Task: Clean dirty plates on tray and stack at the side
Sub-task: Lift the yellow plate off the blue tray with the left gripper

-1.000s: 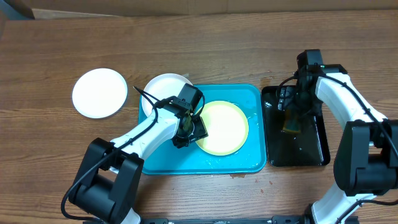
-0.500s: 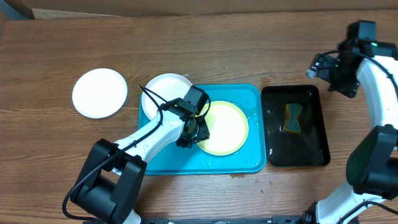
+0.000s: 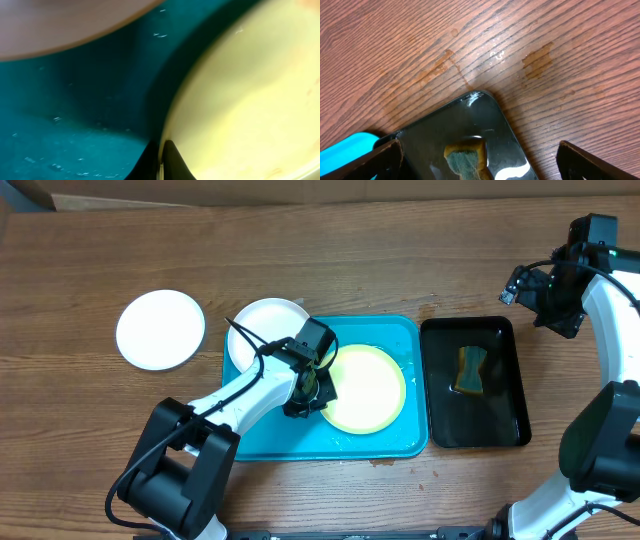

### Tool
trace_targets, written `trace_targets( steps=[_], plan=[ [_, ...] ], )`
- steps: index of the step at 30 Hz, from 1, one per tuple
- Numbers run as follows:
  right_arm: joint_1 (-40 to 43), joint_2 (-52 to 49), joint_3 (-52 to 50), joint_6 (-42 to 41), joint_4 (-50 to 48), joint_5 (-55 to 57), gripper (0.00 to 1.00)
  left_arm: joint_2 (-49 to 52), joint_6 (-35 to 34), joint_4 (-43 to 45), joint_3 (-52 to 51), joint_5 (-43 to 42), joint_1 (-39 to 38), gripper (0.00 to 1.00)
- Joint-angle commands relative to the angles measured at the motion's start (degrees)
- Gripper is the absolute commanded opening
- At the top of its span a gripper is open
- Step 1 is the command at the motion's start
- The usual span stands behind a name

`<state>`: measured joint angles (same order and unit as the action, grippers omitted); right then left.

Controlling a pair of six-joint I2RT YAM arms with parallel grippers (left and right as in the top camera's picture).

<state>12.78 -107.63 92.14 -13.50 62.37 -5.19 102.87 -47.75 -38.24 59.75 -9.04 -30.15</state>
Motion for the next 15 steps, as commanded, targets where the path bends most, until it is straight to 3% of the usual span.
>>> trace_targets(
  steps=[1,15],
  plan=[
    [0.15,0.79,0.28,-0.46,-0.35,-0.46,1.00,0.72,3.82,-0.94,1.27,-2.12,0.63,0.04],
    [0.15,0.79,0.28,-0.46,-0.35,-0.46,1.00,-3.15,17.64,-17.88,23.30,5.22,2.82,0.04]
  ],
)
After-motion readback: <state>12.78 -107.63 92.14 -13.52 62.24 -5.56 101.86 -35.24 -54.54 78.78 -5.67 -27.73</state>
